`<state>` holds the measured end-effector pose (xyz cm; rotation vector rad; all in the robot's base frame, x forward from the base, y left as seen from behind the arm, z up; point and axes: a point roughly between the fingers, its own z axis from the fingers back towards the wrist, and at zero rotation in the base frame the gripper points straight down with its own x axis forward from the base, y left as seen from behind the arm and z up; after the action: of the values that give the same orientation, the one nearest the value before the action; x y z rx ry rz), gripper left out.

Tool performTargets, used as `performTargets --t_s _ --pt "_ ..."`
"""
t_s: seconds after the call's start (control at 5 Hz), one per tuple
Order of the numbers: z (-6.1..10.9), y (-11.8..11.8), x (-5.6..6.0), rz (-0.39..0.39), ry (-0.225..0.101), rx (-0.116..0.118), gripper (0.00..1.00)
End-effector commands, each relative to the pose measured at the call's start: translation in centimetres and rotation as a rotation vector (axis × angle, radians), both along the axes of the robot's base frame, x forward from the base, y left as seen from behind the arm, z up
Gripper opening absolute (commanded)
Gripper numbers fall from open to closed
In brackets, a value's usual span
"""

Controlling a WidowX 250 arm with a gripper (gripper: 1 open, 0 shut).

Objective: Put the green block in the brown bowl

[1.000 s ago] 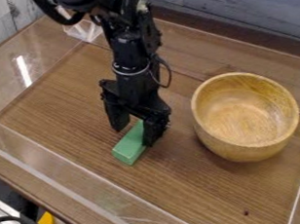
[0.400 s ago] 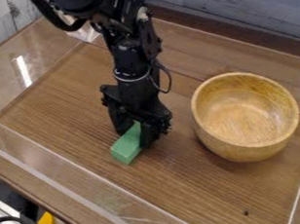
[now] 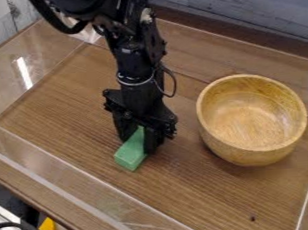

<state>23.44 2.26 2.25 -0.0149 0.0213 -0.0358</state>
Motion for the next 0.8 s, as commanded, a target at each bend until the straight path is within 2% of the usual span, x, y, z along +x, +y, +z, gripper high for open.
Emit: performTargets --t_s 0.0,0.6 --pt "1.22 -0.38 0.41 0.0 -0.04 0.0 0.0" --pt "2.19 -1.13 0.29 -0.003 -0.056 -0.013 0.0"
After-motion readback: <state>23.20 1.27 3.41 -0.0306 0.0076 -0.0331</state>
